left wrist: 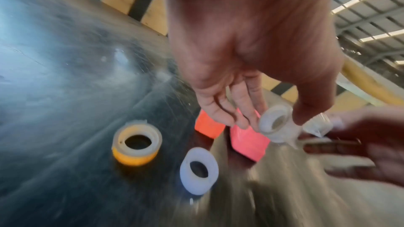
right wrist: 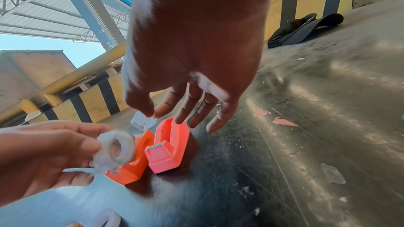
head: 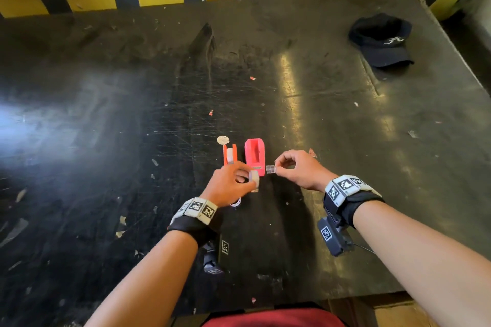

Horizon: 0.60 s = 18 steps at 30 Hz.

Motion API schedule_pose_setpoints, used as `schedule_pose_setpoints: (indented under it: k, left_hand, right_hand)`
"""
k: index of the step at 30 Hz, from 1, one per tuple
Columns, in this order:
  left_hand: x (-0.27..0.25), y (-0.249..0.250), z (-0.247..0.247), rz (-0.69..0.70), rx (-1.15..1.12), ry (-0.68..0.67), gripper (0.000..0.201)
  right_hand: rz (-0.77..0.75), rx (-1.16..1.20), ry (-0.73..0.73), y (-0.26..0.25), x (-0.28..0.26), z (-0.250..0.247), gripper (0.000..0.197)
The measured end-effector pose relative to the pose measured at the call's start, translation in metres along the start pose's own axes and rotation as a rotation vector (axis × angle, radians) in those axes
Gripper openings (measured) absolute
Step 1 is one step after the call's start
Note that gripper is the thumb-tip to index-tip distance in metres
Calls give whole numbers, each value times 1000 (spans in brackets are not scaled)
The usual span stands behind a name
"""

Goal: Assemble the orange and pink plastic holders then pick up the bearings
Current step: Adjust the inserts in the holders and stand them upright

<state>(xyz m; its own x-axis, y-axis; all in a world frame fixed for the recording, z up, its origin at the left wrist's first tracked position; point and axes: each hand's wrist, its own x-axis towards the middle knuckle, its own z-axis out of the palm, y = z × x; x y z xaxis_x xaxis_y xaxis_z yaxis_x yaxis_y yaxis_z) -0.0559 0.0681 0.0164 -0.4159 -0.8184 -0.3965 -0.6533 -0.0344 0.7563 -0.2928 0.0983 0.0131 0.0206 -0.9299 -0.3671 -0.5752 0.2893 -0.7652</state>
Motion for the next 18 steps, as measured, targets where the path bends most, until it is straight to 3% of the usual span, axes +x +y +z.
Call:
schedule_pose_setpoints:
  k: [6, 8, 14, 18]
  left_hand:
    - [1, 5, -28, 54, -56, -26, 37]
    - [2, 4, -30, 64, -66, -21, 36]
    - [2, -1, -38, 104, -99, 7, 36]
    - [3, -1, -41, 130, -90, -16, 36]
  right_hand:
    - [-96, 16, -75, -22, 9, 6, 5]
    - [-124, 12, -90, -29, 14, 8, 12]
    - [-115, -10, -105, -36, 22, 11, 3]
    - [-118, -4, -116, -39, 24, 15, 9]
